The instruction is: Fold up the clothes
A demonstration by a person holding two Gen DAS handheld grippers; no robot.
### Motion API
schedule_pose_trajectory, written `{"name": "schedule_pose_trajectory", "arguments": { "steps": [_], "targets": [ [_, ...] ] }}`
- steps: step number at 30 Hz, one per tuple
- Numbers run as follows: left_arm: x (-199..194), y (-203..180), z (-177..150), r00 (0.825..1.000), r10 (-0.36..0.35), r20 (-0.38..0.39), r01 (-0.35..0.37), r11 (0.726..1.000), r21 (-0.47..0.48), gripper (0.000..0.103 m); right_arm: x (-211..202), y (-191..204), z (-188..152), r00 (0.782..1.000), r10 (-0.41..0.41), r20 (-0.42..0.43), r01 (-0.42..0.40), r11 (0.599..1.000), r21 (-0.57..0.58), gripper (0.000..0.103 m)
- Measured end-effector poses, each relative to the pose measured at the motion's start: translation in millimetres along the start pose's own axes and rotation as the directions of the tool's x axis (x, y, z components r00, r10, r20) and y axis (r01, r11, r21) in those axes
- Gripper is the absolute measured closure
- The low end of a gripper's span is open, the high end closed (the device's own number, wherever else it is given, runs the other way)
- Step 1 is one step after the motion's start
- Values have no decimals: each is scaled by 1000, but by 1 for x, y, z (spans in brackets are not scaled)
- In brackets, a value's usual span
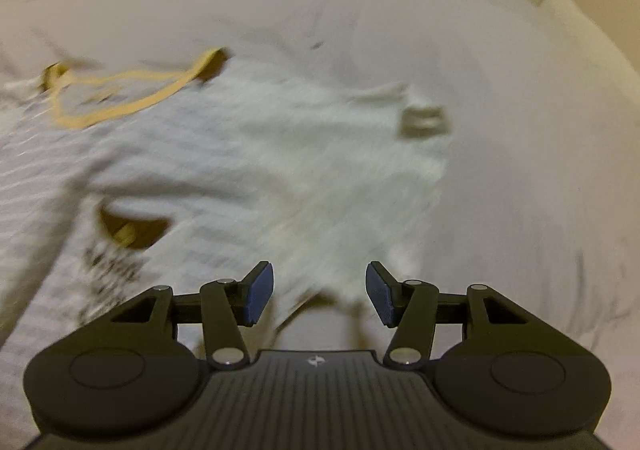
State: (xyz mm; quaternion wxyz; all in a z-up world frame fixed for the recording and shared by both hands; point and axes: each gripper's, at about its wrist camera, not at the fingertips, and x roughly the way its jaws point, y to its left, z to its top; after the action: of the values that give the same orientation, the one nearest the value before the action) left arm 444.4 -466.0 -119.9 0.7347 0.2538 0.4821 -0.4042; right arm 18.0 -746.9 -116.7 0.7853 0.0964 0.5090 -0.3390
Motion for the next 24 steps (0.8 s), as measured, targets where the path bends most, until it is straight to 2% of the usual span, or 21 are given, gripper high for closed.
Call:
{"name": "schedule_pose_trajectory", "arguments": {
  "steps": [1, 5, 7, 8, 11, 13, 15, 19, 24],
  "targets": [
    [-1, 2, 2, 1000, -16, 4, 16, 1000, -8, 102, -4, 6, -5, 1000, 12, -8, -12, 1000, -5, 49],
    [-17, 20, 13, 996, 6, 93, -3, 1000, -30, 102, -16, 19, -13, 997, 65, -38, -66, 998, -16, 49],
    [-23, 43, 20, 992, 14, 126, 0, 994, -111, 101, -23, 30, -18, 996, 80, -46, -82, 996, -43, 49],
    [-21, 49, 22, 992, 18, 124, -2, 992, -129, 101, -26, 36, -21, 995, 86, -45, -88, 995, -51, 49],
    [-15, 51, 21, 996, 12, 90, -3, 995, -98, 101, -34, 51, -27, 993, 109, -51, -112, 992, -57, 49],
    [-17, 51, 16, 996, 14, 83, -4, 993, -119, 96, -40, 62, -31, 991, 123, -56, -126, 991, -55, 49],
    [-24, 52, 6, 996, 30, 90, -16, 988, -151, 94, -49, 74, -37, 989, 135, -63, -139, 989, -55, 49],
    [-48, 39, -23, 996, -6, 89, 19, 989, -148, 87, -70, 91, -56, 987, 140, -84, -143, 989, -28, 45],
    [-83, 13, -80, 993, -103, 63, 109, 988, -113, 81, -98, 97, -91, 986, 122, -116, -119, 992, 33, 44]
  ]
}}
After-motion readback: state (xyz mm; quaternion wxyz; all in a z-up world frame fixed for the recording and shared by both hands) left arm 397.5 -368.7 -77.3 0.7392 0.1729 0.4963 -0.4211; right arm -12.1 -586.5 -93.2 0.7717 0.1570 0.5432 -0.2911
